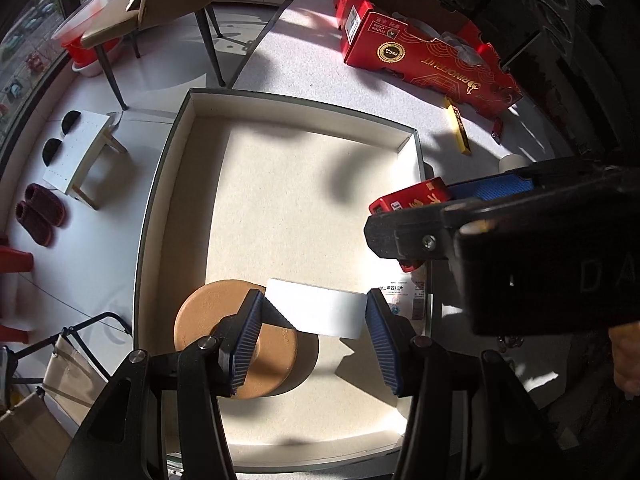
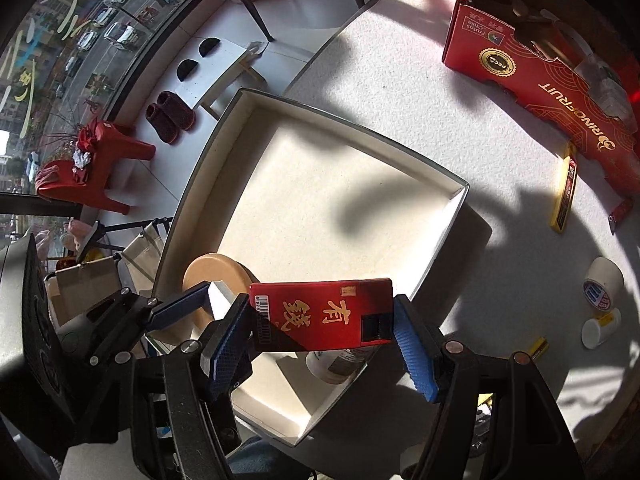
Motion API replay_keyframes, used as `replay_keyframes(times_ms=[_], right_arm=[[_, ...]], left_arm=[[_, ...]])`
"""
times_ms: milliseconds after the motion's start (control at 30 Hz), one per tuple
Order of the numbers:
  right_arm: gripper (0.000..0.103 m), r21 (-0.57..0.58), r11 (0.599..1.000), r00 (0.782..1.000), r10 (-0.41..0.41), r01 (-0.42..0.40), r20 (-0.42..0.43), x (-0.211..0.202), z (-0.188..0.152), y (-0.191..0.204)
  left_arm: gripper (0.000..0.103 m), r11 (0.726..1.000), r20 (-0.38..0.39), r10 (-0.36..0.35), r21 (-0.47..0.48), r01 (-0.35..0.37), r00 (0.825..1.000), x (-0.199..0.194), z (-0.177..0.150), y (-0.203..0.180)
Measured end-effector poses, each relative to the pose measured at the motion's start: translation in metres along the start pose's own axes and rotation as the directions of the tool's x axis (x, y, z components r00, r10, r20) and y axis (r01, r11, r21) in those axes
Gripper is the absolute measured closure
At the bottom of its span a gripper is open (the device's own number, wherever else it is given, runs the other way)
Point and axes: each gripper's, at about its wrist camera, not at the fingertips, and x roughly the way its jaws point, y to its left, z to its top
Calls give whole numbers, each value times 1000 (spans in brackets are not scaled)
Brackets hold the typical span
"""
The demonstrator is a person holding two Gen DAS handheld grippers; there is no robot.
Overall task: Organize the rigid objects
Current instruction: 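Lower block and red box into the tray and open both tools, then move both tools back toward the remaining objects on the table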
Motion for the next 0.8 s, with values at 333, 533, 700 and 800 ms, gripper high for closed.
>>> replay_keyframes(times_ms=[333,533,700,800], right_arm=[[2,68,997,999,34,-34,0,0,-1,-21],[2,158,986,998,47,-52,37,-18,-23,-55],[2,304,951,997,43,-58,57,-28,-70,-103],[2,403,914,999,24,-41,45,-26,-112,-136]], left_arm=[[0,996,-68,9,-82,-14,998,12,-1,6],[0,994,-80,43,-92,-50,996,12,-5,3],[0,998,-115,38,-36,-42,993,8,-12,-16],[0,999,-124,34,21,-31,992,5,-17,-34]])
